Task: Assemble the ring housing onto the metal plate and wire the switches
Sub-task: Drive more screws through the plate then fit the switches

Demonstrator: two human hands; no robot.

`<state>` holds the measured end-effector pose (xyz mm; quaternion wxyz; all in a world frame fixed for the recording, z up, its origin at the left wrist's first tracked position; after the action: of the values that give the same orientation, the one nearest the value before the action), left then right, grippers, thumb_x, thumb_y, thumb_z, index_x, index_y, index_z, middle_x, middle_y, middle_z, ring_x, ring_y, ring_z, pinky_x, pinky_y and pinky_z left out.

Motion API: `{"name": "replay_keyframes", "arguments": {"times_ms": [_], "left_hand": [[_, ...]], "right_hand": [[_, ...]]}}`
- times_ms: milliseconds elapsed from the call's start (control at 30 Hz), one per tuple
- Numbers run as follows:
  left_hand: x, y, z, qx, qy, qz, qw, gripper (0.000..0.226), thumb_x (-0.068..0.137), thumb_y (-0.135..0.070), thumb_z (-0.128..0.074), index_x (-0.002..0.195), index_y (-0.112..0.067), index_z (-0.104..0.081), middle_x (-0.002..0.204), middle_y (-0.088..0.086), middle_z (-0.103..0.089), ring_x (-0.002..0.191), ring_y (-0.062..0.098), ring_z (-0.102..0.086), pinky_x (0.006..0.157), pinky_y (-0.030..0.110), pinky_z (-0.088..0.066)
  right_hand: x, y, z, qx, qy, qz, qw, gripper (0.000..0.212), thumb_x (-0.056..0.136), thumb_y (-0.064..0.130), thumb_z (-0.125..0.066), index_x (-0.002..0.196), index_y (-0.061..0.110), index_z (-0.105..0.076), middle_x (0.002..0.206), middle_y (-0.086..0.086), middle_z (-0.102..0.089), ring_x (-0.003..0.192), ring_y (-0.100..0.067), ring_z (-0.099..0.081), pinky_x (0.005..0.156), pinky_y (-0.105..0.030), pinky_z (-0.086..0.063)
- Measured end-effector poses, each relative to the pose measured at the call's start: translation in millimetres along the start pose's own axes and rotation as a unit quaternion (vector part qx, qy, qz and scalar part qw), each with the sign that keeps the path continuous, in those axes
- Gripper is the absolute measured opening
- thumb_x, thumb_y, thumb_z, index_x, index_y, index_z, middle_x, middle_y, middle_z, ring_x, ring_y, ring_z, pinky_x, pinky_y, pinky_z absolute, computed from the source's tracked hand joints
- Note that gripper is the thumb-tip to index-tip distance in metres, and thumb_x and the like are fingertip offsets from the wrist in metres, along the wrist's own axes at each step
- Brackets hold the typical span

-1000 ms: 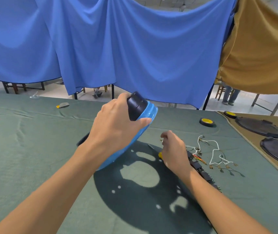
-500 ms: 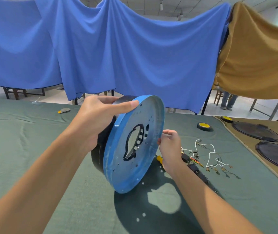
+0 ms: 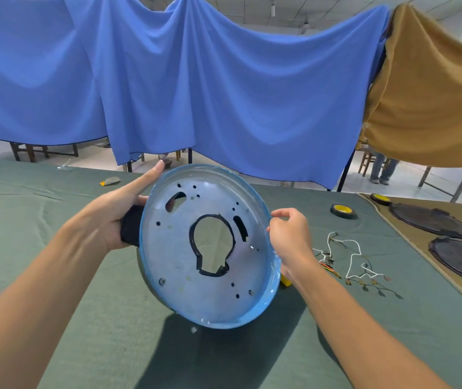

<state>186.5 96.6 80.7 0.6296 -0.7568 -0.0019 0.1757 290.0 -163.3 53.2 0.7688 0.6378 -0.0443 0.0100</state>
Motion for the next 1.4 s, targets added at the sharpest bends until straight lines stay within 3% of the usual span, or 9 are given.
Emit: {"name": "replay_keyframes", "arguments": {"times_ms": [67,133,200,300,500,833,1000,1100,1400], "left_hand": [[7,6,11,0.019,0.003,0.009,1.0,0.074,0.043,-0.067,-0.083,0.09,-0.01,-0.078,0.096,0.013,-0.076,0.074,0.028,-0.071,0.061,0.039,-0.061],[13,13,19,0.032,0.003,0.023,0.999,0.06,0.04,-0.063,-0.083,0.074,-0.014,-0.079,0.086,0.01,-0.076,0.063,0.026,-0.071,0.054,0.035,-0.059],[20,22,29,0.043,-0.011,0.045,0.998,0.053,0.043,-0.063,-0.081,0.067,-0.016,-0.076,0.079,0.007,-0.075,0.057,0.025,-0.068,0.051,0.032,-0.057],[27,39,39,0.039,-0.023,0.072,0.996,0.048,0.05,-0.06,-0.08,0.067,-0.016,-0.071,0.075,0.006,-0.071,0.054,0.025,-0.064,0.052,0.029,-0.054],[38,71,59,0.058,-0.036,0.093,0.993,0.058,0.046,-0.061,-0.078,0.075,-0.013,-0.067,0.074,0.008,-0.064,0.055,0.026,-0.056,0.052,0.03,-0.047],[57,93,37,0.067,0.099,0.105,0.987,0.079,0.04,-0.063,-0.085,0.096,-0.009,-0.071,0.095,0.015,-0.065,0.075,0.032,-0.059,0.073,0.041,-0.048],[66,95,26,0.057,0.132,0.098,0.985,0.069,0.046,-0.064,-0.082,0.089,-0.011,-0.074,0.088,0.014,-0.069,0.07,0.03,-0.062,0.071,0.039,-0.048],[70,101,23,0.051,0.144,0.097,0.983,0.075,0.037,-0.066,-0.087,0.088,-0.012,-0.076,0.089,0.014,-0.07,0.074,0.03,-0.064,0.074,0.04,-0.05],[71,105,26,0.039,0.162,0.108,0.98,0.077,0.049,-0.067,-0.085,0.101,-0.011,-0.076,0.104,0.016,-0.07,0.093,0.032,-0.061,0.092,0.048,-0.043]], "right_hand": [[-2,5,2,-0.024,0.015,-0.003,1.0,0.024,0.086,0.005,-0.041,0.098,0.02,-0.054,0.097,-0.009,-0.062,0.077,-0.024,-0.057,0.065,-0.035,-0.047],[-3,10,-1,-0.063,0.044,-0.004,0.997,0.02,0.085,0.005,-0.04,0.091,0.018,-0.054,0.098,-0.009,-0.062,0.079,-0.025,-0.053,0.066,-0.034,-0.044],[-4,13,-5,-0.087,0.072,-0.004,0.994,0.013,0.084,0.002,-0.038,0.08,0.008,-0.05,0.088,-0.01,-0.059,0.073,-0.022,-0.044,0.065,-0.033,-0.039],[-5,14,-10,-0.108,0.094,-0.016,0.99,0.022,0.081,-0.002,-0.037,0.08,0.015,-0.052,0.077,-0.011,-0.051,0.07,-0.022,-0.038,0.063,-0.035,-0.035],[-2,13,-16,-0.122,0.103,0.001,0.987,0.017,0.09,0.004,-0.046,0.082,0.009,-0.061,0.081,-0.008,-0.064,0.07,-0.015,-0.052,0.06,-0.027,-0.04],[6,32,-22,-0.17,0.075,0.097,0.978,0.023,0.088,0.011,-0.053,0.078,0.026,-0.068,0.07,0.006,-0.071,0.082,-0.014,-0.06,0.076,-0.033,-0.046],[9,36,-26,-0.232,0.085,0.106,0.963,0.025,0.086,0.009,-0.054,0.072,0.024,-0.068,0.066,0.006,-0.072,0.073,-0.008,-0.064,0.051,-0.018,-0.041],[7,38,-41,-0.197,0.145,0.117,0.963,0.019,0.089,0.009,-0.06,0.077,0.021,-0.069,0.072,0.003,-0.074,0.078,-0.012,-0.07,0.064,-0.025,-0.057],[-19,60,-102,-0.27,0.29,0.282,0.874,0.008,0.088,0.018,-0.069,0.081,0.014,-0.066,0.068,0.006,-0.073,0.06,-0.004,-0.066,0.064,-0.009,-0.046]]}}
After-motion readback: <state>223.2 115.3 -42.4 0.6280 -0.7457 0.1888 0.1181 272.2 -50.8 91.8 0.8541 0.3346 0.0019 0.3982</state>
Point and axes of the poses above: each hand's wrist, its own x-axis towards the middle knuckle, its own z-axis out of the back of the hand, y = z × x, the point moved 7 cm from there along x, towards the middle knuckle
